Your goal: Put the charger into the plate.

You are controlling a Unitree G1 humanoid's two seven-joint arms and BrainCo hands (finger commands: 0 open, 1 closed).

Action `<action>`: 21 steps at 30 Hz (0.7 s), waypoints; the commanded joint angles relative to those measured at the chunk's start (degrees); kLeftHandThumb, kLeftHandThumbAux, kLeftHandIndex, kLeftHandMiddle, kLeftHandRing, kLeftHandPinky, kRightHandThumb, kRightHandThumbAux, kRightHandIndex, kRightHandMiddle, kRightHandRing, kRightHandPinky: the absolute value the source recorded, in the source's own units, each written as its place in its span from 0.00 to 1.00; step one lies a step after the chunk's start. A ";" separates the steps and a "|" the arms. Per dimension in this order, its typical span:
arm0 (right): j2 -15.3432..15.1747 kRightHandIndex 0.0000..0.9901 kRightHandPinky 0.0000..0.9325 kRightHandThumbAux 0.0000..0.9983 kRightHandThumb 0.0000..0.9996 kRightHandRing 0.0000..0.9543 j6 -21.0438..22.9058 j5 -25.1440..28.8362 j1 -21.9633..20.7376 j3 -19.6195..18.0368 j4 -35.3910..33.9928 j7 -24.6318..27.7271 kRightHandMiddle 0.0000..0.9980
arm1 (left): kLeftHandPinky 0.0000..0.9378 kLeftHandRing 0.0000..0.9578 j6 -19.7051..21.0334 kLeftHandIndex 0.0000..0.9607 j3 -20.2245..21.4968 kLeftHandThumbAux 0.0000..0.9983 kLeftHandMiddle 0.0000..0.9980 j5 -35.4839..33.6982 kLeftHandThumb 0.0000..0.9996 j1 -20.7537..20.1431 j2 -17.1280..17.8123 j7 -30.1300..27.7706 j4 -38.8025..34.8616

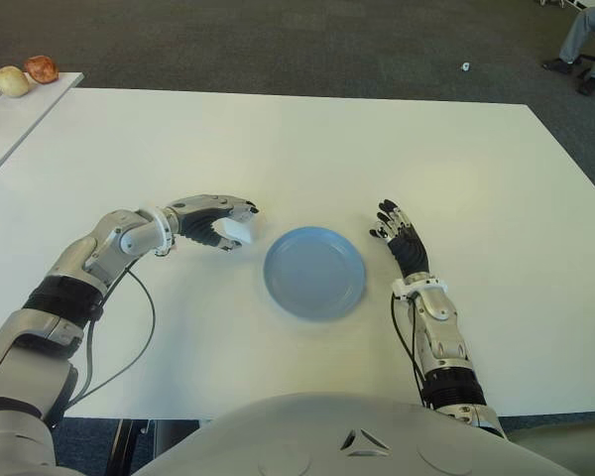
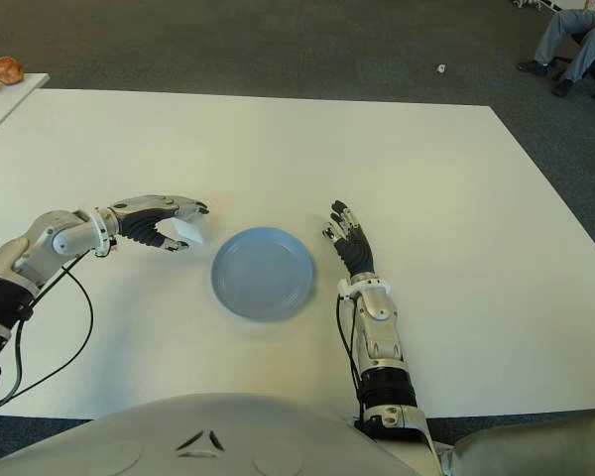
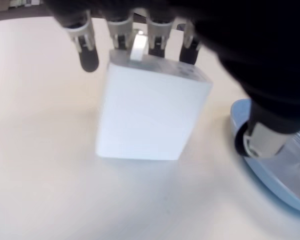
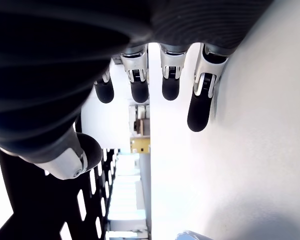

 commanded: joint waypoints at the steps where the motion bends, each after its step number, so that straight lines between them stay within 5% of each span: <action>1: -0.08 0.00 0.00 0.59 0.00 0.00 0.74 -0.33 0.23 0.32 1.90 -0.04 0.00 | 0.04 0.01 -0.72 0.00 0.45 0.53 0.00 3.35 0.00 0.67 0.20 3.94 -0.48; 15: -0.18 0.00 0.00 0.59 0.00 0.00 -0.17 -0.92 -0.02 0.67 2.67 -0.44 0.00 | 0.14 0.07 -4.00 0.05 0.56 0.43 0.06 8.59 0.29 -1.18 -0.72 16.30 3.33; 21: -0.15 0.00 0.00 0.59 0.00 0.00 -0.47 -0.94 0.04 0.77 2.67 -0.44 0.00 | 0.13 0.08 -4.88 0.07 0.06 0.38 0.08 9.10 0.33 -2.36 -1.31 19.06 6.02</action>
